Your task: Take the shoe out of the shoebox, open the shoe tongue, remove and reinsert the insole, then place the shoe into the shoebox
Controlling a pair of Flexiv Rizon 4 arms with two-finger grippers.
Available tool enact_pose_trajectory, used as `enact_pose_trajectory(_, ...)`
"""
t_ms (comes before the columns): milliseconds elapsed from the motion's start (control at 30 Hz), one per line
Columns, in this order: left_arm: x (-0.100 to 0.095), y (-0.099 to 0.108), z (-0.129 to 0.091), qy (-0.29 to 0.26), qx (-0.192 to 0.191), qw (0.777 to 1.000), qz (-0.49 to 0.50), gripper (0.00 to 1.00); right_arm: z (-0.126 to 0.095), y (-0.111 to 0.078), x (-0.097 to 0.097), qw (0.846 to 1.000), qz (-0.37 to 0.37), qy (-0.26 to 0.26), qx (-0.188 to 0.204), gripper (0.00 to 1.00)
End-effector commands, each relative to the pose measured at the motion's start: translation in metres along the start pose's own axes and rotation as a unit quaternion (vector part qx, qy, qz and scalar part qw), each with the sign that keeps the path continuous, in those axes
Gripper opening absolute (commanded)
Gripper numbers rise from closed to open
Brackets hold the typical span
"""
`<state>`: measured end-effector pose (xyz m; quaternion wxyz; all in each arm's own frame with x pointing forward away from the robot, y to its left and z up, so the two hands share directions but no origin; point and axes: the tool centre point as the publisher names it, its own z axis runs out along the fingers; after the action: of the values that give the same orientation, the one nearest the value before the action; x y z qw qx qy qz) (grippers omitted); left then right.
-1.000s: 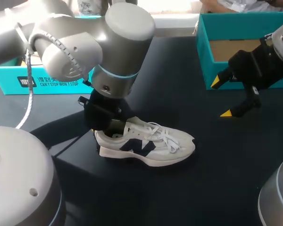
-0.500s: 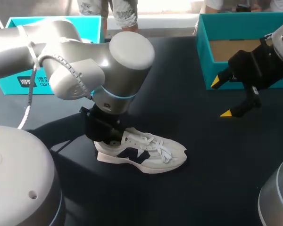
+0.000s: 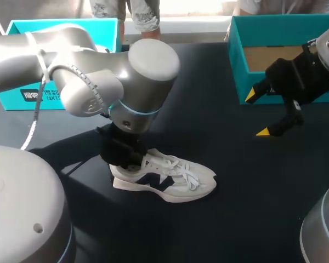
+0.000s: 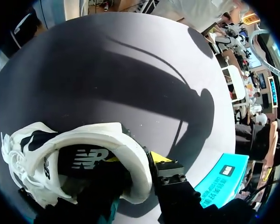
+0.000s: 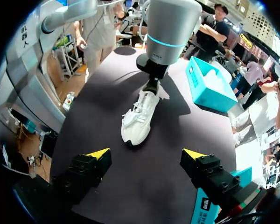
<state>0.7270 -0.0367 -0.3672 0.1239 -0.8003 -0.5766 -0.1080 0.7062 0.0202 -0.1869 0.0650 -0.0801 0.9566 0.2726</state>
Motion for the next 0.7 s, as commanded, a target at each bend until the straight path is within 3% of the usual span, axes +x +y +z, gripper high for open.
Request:
enact_pose_trajectory(33, 0.016, -0.006, -0.014, -0.041, -0.001, 0.999, 0.002, 1.0, 0.001, 0.0, -0.001, 1.0, 0.0, 0.001, 0.001, 1.0)
enact_pose_trajectory(267, 0.031, -0.004, -0.053, -0.151, 0.01, 0.988, -0.027, 1.0, 0.001, 0.0, -0.001, 1.0, 0.0, 0.001, 0.001, 1.0)
enact_pose_trajectory(367, 0.042, -0.003, -0.067, -0.221, 0.038, 0.972, -0.068, 1.0, 0.001, 0.0, -0.001, 1.0, 0.0, 0.001, 0.001, 1.0)
enact_pose_trajectory(400, 0.05, -0.002, -0.069, -0.256, 0.063, 0.96, -0.09, 1.0, 0.001, 0.0, -0.001, 1.0, 0.0, 0.001, 0.001, 1.0)
enact_pose_trajectory(533, 0.075, -0.002, -0.06, -0.345, 0.134, 0.913, -0.172, 1.0, 0.001, 0.0, -0.001, 1.0, 0.0, 0.001, 0.001, 1.0)
enact_pose_trajectory(567, 0.085, -0.002, -0.053, -0.37, 0.169, 0.893, -0.192, 1.0, 0.001, 0.0, -0.001, 1.0, 0.0, 0.001, 0.001, 1.0)
enact_pose_trajectory(700, 0.085, -0.002, -0.053, -0.37, 0.169, 0.893, -0.192, 1.0, 0.001, 0.0, -0.001, 1.0, 0.0, 0.001, 0.001, 1.0)
